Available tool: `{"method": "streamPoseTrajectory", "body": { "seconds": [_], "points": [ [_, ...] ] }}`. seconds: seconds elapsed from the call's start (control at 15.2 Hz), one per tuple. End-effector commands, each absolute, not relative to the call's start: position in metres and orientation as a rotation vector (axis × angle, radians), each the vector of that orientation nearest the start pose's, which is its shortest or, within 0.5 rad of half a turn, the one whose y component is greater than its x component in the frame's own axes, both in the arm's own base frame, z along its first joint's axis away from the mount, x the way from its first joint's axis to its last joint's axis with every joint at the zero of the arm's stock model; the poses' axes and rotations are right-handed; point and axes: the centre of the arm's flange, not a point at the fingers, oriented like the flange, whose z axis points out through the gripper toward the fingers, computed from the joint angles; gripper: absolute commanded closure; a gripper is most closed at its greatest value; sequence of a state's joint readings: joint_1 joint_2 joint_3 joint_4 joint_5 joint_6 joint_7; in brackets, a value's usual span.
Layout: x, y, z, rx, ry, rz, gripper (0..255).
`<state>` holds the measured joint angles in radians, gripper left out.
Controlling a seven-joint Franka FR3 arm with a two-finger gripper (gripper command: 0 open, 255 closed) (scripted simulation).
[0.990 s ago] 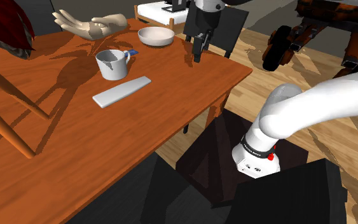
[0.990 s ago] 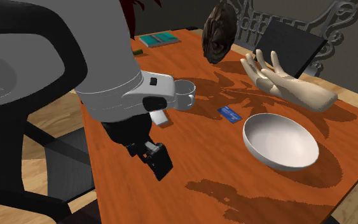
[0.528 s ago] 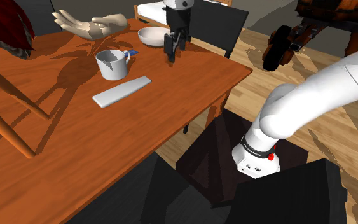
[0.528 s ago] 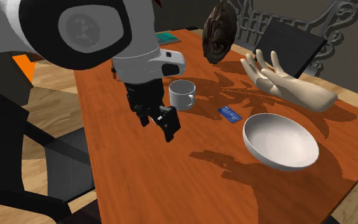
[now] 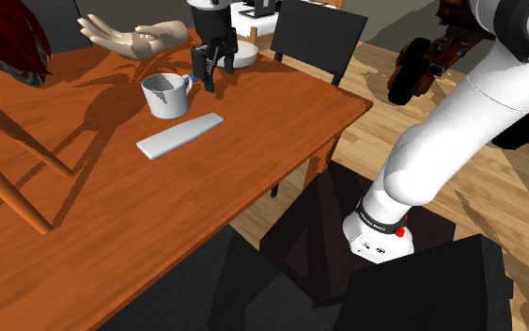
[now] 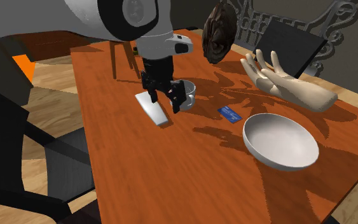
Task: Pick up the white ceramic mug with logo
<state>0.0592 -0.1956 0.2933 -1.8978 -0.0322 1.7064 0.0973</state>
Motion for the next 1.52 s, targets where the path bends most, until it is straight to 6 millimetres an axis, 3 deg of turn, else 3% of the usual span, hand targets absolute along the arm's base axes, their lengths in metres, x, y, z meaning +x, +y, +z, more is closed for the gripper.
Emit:
{"method": "streamPoseTrajectory", "body": {
  "seconds": [0.0,0.73,1.32,1.39,1.45],
  "points": [
    [0.488,0.200,0.581,-3.195,-0.414,-0.017,0],
    [0.585,0.300,0.581,-3.162,-0.442,0.025,0],
    [0.585,0.300,0.541,-3.162,-0.442,0.025,0],
    [0.586,0.300,0.542,-3.162,-0.442,0.025,255],
    [0.586,0.300,0.542,-3.162,-0.442,0.025,255]
  ]
}}
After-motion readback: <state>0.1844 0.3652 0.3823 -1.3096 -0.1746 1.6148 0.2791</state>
